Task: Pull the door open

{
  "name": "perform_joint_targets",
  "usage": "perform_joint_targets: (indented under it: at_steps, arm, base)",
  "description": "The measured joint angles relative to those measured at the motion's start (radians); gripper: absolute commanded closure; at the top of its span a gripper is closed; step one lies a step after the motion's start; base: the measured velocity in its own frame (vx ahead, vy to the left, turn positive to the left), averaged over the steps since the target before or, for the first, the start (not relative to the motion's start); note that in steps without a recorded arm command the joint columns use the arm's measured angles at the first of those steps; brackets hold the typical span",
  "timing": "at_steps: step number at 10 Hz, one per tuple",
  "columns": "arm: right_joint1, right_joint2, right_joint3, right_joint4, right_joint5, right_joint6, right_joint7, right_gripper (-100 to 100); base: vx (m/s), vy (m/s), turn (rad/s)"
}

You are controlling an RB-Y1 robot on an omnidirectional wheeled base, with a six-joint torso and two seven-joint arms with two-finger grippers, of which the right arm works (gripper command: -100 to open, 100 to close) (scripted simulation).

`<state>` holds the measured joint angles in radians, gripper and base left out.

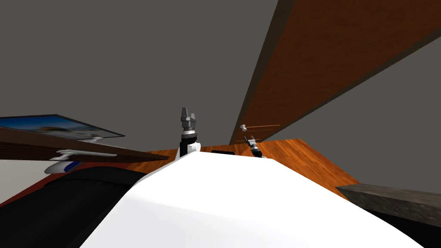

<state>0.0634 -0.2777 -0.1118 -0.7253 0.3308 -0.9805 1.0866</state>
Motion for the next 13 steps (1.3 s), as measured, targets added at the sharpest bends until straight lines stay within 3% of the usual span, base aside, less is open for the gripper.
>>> perform_joint_targets:
  at_steps: [5,6,13]
  arm:
    - [-0.075,-0.005,-0.044,0.108,-0.009,-0.026,0.015,-100]
    - [-0.077,-0.005,-0.045,0.110,-0.009,-0.027,0.016,100]
    - [-0.074,-0.010,-0.047,0.109,-0.015,-0.021,0.003,100]
  base:
    - [0.168,0.021,0.075]
    - [-0.013,-0.001,0.000]
    - [-0.015,-0.005,0.006]
